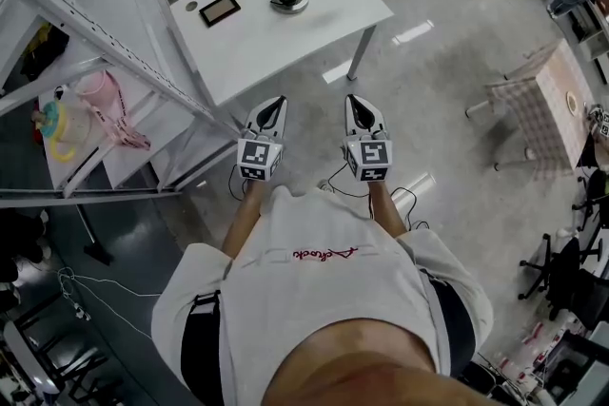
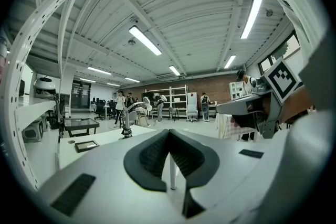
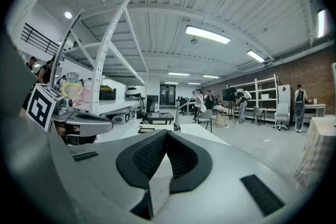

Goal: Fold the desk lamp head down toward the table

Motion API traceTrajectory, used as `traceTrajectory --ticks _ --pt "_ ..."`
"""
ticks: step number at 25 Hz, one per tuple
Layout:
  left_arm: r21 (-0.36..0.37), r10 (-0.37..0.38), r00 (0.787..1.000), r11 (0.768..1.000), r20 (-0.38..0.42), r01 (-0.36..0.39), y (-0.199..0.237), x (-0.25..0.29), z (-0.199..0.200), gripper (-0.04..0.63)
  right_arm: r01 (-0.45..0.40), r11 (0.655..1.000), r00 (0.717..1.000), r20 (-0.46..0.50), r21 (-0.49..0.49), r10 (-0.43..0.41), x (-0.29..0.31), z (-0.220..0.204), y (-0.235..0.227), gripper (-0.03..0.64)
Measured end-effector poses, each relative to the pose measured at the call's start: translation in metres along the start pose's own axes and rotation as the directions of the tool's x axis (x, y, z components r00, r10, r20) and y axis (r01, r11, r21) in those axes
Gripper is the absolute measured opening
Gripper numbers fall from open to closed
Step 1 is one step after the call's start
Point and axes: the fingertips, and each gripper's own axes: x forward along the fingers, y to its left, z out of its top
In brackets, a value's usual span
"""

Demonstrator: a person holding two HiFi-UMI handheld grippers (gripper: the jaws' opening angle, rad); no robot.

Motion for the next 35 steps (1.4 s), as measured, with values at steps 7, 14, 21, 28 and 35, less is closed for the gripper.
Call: traceTrajectory --ticks 7,14,21,28,35 --pt "-0.006 0.027 1.000 1.000 -0.007 -0.027 -0.015 0.005 -0.002 0.025 -0.040 0.999 0.999 -0.009 0.002 0.040 -0.003 -0.004 -0.008 0.026" --pt "-0.012 0.059 0.998 0.998 -0.019 -0.059 -0.030 0.006 -0.009 0.025 -0.089 0.996 0.996 -0.022 0.004 0.089 -0.006 -0.014 -0.011 0.026" --pt "-0.013 0.083 0.996 0.996 -0.024 -0.083 -0.041 0.011 -0.011 0.025 -0.114 0.993 0.993 -0.018 0.011 0.114 -0.009 -0.019 -0.021 0.026" --pt "-0.010 0.100 0.995 0.995 -0.023 -0.100 -0.045 0.021 -0.014 0.025 -0.135 0.991 0.991 -0.013 0.001 0.135 -0.006 -0.021 -0.031 0.026" --pt "-0.001 0.107 0.994 0.994 -0.020 -0.107 -0.050 0.033 -0.010 0.025 -0.155 0.988 0.988 -0.009 -0.008 0.155 -0.001 -0.022 -0.042 0.026"
